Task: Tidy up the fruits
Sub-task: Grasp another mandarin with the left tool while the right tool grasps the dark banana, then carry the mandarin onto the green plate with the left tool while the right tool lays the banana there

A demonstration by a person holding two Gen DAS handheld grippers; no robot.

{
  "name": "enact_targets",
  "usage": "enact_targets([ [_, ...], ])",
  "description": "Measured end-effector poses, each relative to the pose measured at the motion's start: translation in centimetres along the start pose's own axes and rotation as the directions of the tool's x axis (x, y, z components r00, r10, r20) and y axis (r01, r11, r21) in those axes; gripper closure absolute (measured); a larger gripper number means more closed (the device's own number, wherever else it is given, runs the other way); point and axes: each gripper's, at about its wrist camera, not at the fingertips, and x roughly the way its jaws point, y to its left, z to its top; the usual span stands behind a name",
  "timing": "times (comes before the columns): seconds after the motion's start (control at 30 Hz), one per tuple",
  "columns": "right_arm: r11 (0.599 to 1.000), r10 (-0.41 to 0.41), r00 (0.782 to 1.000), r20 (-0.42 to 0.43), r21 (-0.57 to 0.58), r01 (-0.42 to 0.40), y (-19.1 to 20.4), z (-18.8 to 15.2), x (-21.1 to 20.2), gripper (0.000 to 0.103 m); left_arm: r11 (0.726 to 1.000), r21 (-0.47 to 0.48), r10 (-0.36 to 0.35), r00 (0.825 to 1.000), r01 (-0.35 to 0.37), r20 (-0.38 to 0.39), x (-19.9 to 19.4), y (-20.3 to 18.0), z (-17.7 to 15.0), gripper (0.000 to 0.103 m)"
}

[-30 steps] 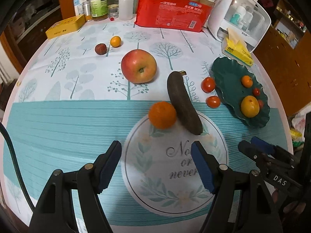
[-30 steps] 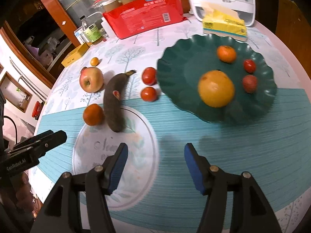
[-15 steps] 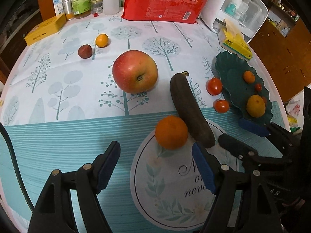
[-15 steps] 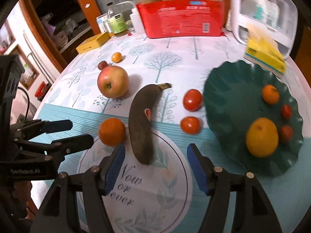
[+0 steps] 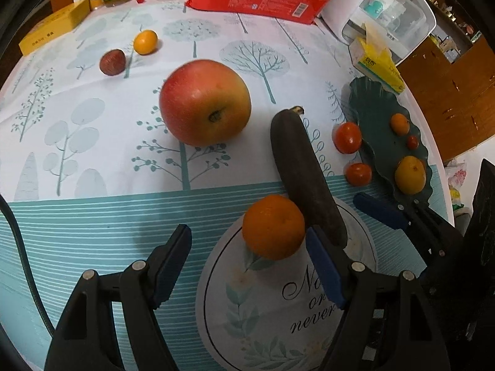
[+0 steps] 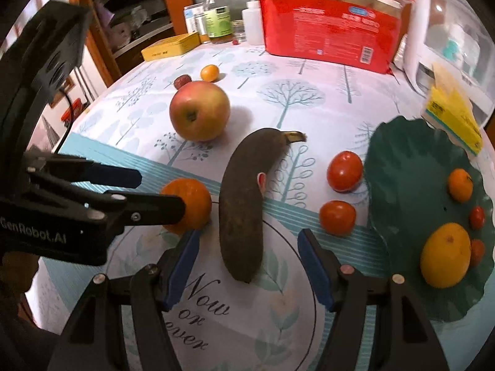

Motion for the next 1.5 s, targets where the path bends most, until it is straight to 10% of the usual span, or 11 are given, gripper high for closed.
enact_targets([
  [0.5,0.998,-0.029,0.997,0.076,-0.060,0.033,0.6,-0.4,1.9,0.058,0.997,-0.031,-0.066,0.998,0.067,0.021,1.6,0.5,0.4,0.037],
  [0.73,0.997,-0.025,0.996,0.089,-0.067,0.031,1.1,-0.3,2.1,0.070,0.989,-0.051,-0.137,0.990,0.138,0.028,1.9,0.1,0.3,0.058],
  [1.5,0.997,-0.042,0.995,0.093,-0.058,0.048,1.4,-0.1,-0.4,0.074,0.996,-0.015,-0.088,0.987,0.091,0.136,-1.5,0.3,0.1,0.061],
])
